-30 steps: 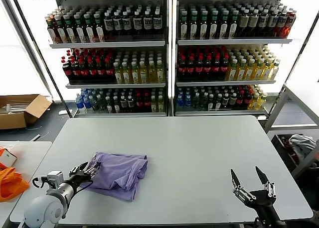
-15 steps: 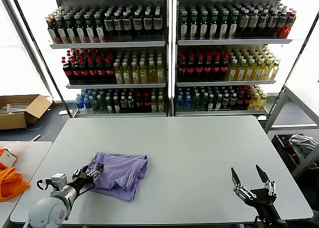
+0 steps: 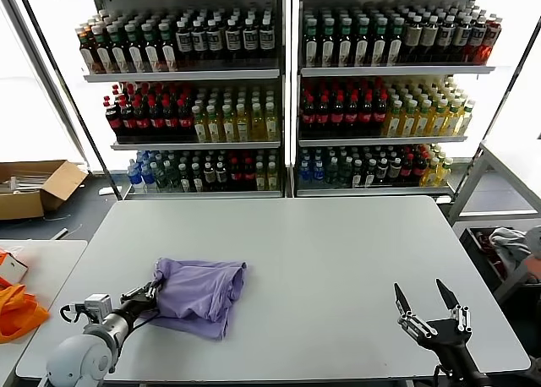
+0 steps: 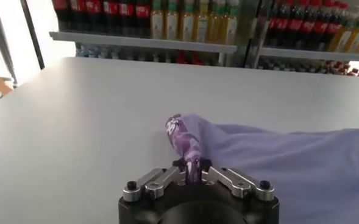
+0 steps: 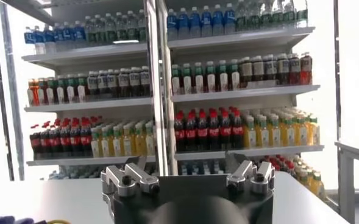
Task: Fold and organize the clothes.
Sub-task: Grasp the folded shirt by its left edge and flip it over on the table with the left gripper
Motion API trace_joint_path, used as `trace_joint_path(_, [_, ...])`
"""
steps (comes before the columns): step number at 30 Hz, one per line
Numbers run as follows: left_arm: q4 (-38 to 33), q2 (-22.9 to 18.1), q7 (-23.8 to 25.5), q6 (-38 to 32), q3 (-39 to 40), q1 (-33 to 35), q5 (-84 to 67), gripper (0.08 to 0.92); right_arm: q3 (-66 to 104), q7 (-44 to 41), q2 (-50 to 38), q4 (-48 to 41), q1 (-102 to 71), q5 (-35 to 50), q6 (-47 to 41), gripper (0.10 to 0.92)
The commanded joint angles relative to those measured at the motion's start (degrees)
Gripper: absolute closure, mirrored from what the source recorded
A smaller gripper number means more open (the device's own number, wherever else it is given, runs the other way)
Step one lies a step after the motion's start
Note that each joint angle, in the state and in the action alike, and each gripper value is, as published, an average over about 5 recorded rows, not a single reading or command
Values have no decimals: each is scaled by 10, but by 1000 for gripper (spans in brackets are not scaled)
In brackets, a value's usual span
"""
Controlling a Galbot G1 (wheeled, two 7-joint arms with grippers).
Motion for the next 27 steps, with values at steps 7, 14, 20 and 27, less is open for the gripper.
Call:
trace_joint_path(7, [7,93,-4,-3,-259,48,-103,879,-11,3,-2,-5,16,3,-2,203])
trace_joint_path(14, [-17,175,-34,28,-347,55,-162,879,-22,4,-1,-10,29,5,0,203])
trace_joint_path(20, [-120,144,-50,40,-281,75,-152,879,-22,7,3,-21,43,16,4,203])
trace_joint_path(27, [-189,97,-42,37,-38,35,-65,879,-16,8,-7,-33,35,15,15,203])
